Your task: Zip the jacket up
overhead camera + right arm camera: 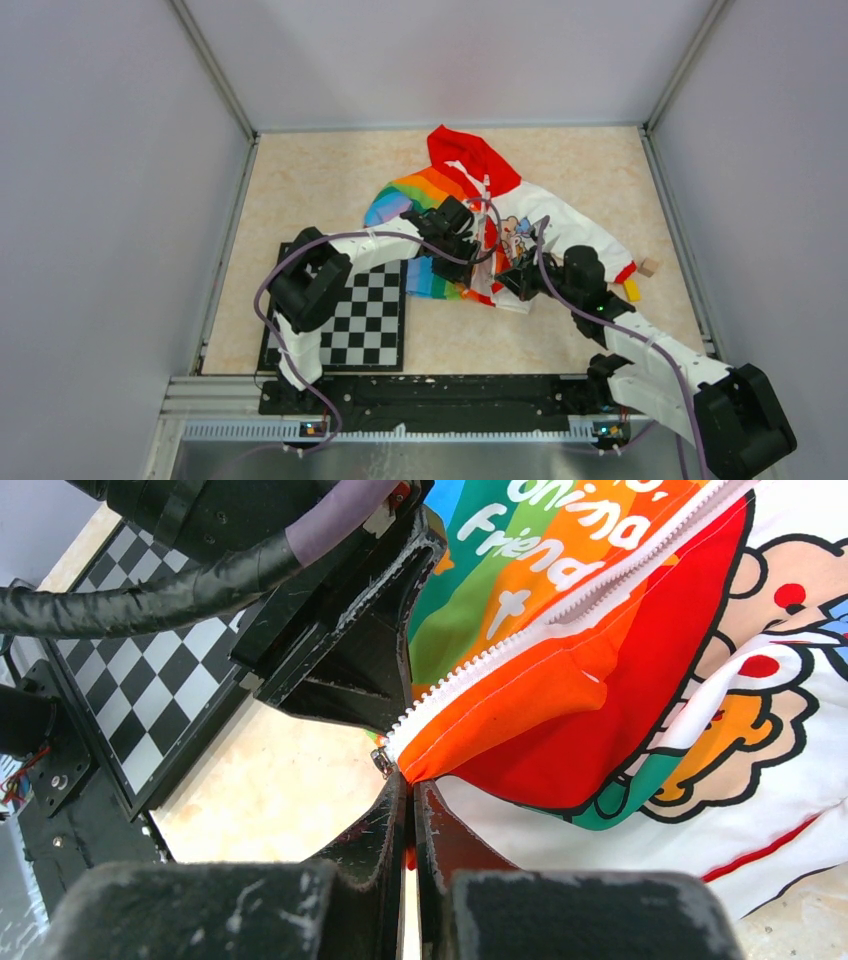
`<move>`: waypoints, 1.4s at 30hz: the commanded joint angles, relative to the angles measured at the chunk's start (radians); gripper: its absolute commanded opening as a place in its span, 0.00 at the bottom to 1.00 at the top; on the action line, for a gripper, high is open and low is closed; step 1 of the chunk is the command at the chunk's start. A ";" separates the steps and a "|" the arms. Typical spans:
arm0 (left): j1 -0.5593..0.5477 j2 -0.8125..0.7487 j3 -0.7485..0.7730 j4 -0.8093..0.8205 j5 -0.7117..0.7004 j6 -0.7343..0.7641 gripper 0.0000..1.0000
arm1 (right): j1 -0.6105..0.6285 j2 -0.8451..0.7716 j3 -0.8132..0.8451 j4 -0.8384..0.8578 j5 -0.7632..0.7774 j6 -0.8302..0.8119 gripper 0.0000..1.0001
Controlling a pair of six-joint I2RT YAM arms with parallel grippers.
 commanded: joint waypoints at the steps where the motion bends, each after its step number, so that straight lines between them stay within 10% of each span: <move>1: 0.005 -0.028 0.023 0.013 -0.037 0.000 0.44 | -0.006 -0.012 -0.005 0.044 -0.002 -0.021 0.00; 19: 0.049 -0.141 -0.093 0.142 0.051 -0.008 0.07 | -0.006 0.000 0.001 0.042 -0.018 -0.026 0.00; 29: 0.158 -0.358 -0.503 0.782 0.296 -0.102 0.00 | -0.038 0.081 0.010 0.108 -0.130 0.045 0.00; 42: 0.160 -0.322 -0.760 1.614 0.275 -0.295 0.00 | -0.042 0.060 -0.045 0.291 -0.218 0.066 0.00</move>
